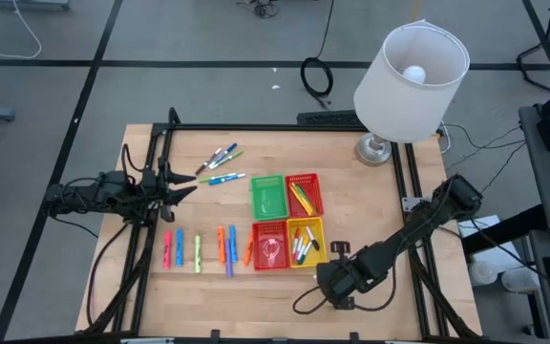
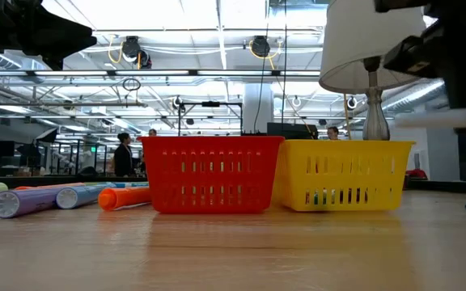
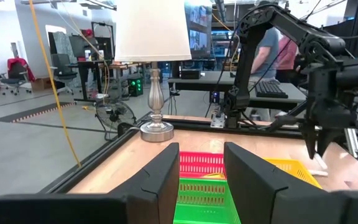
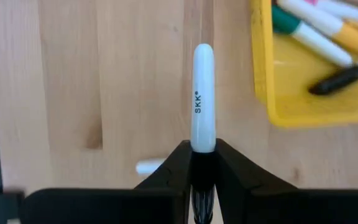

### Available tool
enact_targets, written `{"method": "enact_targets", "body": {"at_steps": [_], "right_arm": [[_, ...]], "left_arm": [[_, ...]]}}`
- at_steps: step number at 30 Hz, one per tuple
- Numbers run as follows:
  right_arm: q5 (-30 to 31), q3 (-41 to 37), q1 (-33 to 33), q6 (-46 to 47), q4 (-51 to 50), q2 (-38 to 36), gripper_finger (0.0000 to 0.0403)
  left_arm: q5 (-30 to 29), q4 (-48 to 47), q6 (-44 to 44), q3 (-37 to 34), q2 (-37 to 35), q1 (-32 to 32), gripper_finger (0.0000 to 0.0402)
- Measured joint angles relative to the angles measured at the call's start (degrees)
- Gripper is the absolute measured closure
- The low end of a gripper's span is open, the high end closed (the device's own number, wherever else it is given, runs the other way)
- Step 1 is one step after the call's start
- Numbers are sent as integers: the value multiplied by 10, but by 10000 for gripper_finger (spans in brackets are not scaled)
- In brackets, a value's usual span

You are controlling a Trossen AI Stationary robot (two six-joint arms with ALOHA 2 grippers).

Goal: Pick & Place Markers
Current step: Put the small black highlighter pen into the yellow bin

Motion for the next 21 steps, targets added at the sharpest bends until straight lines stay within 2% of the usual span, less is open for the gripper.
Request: {"method": "enact_targets", "body": {"at_steps": [14, 18, 21], "right_arm": [[16, 1, 0, 1, -14, -20, 364], [54, 1, 1, -9, -15, -24, 364], [60, -8, 1, -11, -3, -35, 363]], "left_arm": [[0, 0, 0, 0, 0, 0, 268], [0, 0, 0, 0, 0, 0, 268], [0, 0, 0, 0, 0, 0, 268]]}}
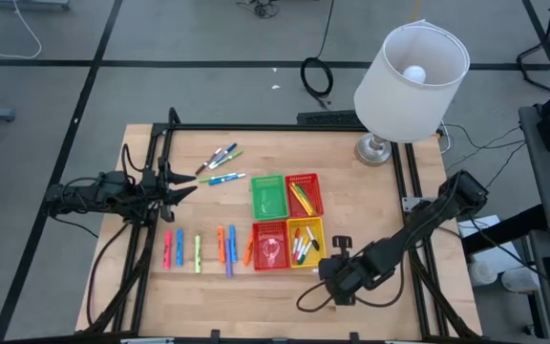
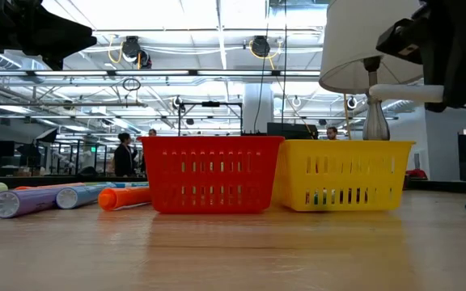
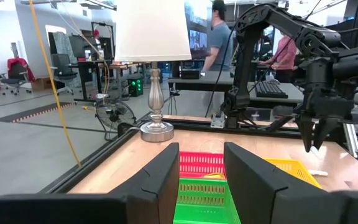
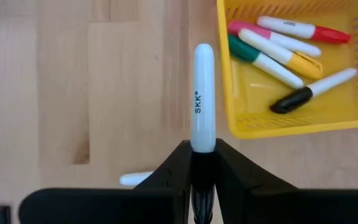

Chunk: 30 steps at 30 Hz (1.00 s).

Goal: Pick & Place Markers
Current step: Put the small black highlighter pen into the yellow bin

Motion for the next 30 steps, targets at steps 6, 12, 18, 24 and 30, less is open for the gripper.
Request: {"method": "enact_targets", "body": {"at_steps": [6, 12, 18, 24, 30], "right_arm": [[9, -69, -13, -5, 49, -55, 363], [30, -190, -40, -23, 163, -162, 365], [59, -331, -80, -57, 299, -285, 364], [60, -439, -109, -111, 460, -368, 368], [55, -492, -122, -177, 619, -378, 366]], "left_arm": [[0, 0, 0, 0, 0, 0, 268], [0, 0, 0, 0, 0, 0, 268], [0, 0, 0, 0, 0, 0, 268], [0, 0, 0, 0, 0, 0, 268], [0, 0, 0, 0, 0, 0, 268]]}}
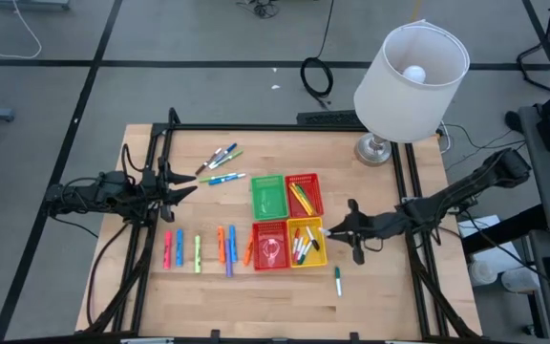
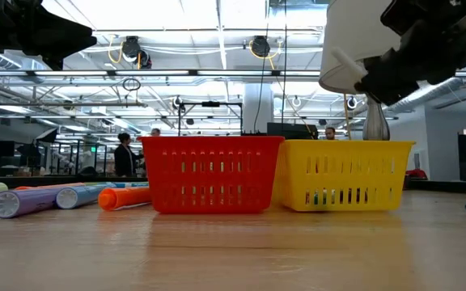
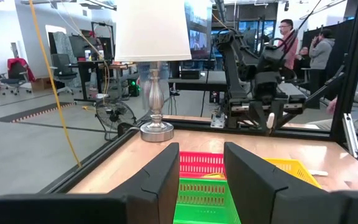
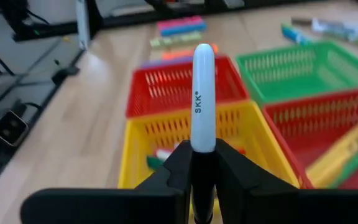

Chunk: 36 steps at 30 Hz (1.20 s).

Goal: Pick & Place Markers
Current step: Put the small black highlighter pen into the yellow bin

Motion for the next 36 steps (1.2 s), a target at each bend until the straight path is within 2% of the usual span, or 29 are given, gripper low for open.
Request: {"method": "enact_targets", "body": {"at_steps": [5, 16, 26, 36], "right_arm": [[1, -7, -2, -37, 66, 30, 368], [-19, -7, -25, -44, 193, 155, 368], [-50, 46, -43, -52, 207, 250, 368], [-60, 51, -49, -51, 205, 262, 367]], "left_arm": [[0, 0, 0, 0, 0, 0, 268], [0, 0, 0, 0, 0, 0, 268], [0, 0, 0, 0, 0, 0, 268], [0, 0, 0, 0, 0, 0, 268]]}}
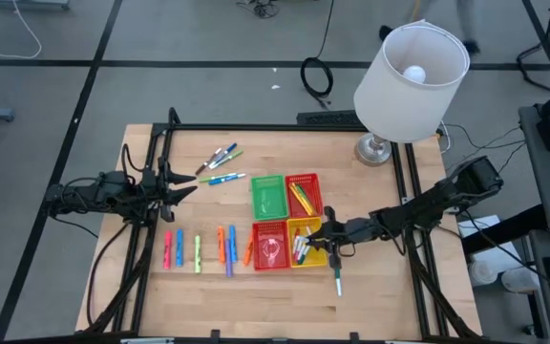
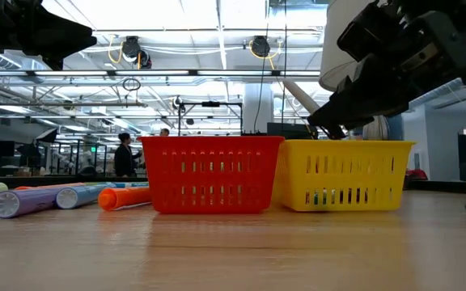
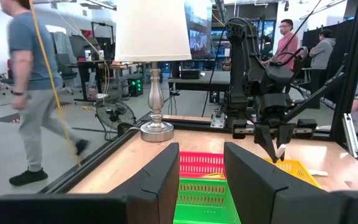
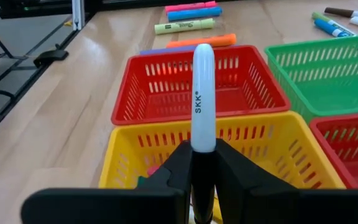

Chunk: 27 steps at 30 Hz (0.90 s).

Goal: Pick & Place Markers
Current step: Put the small black highlighter pen into the yellow bin

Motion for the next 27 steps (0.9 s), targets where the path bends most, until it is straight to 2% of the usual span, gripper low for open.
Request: {"method": "enact_targets", "body": {"at_steps": [18, 21, 27], "right_arm": [[-1, 1, 0, 14, -11, 0, 367], [-1, 30, 0, 14, -97, 0, 367], [0, 138, 0, 5, -293, 0, 367]], "left_arm": [[0, 0, 0, 0, 0, 0, 268], [0, 0, 0, 0, 0, 0, 268], [0, 0, 0, 0, 0, 0, 268]]}}
